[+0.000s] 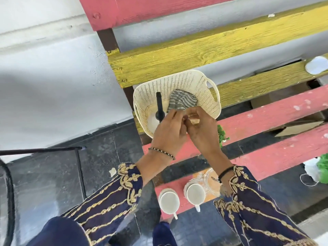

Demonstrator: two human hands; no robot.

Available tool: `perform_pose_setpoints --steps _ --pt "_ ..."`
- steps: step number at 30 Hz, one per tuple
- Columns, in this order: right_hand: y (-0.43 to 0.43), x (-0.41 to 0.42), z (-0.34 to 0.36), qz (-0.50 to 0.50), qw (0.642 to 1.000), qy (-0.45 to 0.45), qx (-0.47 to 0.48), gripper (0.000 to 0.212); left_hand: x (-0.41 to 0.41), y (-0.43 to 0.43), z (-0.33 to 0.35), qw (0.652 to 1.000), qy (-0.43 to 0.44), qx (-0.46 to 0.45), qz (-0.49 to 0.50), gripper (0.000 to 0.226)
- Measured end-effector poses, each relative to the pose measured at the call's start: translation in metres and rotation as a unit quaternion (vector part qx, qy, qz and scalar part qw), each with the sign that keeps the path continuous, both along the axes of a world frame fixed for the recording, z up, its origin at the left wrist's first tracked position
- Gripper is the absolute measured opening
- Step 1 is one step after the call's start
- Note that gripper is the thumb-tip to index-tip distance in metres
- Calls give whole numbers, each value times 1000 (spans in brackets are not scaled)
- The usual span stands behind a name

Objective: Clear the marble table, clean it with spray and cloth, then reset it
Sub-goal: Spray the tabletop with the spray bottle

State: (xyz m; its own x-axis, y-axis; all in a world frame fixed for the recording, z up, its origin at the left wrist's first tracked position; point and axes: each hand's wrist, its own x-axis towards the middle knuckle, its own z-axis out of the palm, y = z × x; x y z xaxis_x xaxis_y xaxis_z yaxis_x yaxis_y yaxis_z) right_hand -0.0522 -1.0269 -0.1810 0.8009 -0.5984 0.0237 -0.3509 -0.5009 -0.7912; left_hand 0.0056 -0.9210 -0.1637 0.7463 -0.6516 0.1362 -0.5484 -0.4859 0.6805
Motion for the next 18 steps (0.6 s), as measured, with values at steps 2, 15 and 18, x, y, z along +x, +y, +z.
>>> perform_pose_setpoints --steps 2,15,18 --pt "11 17 0 24 999 9 25 27 16 10 0 1000 -2 -9 9 28" --pt "30 55 -46 101 988 114 3 10 87 -18 -1 982 -166 94 -12 19" --pt "38 56 -53 76 987 141 27 2 84 -50 -4 944 -195 237 -120 22"
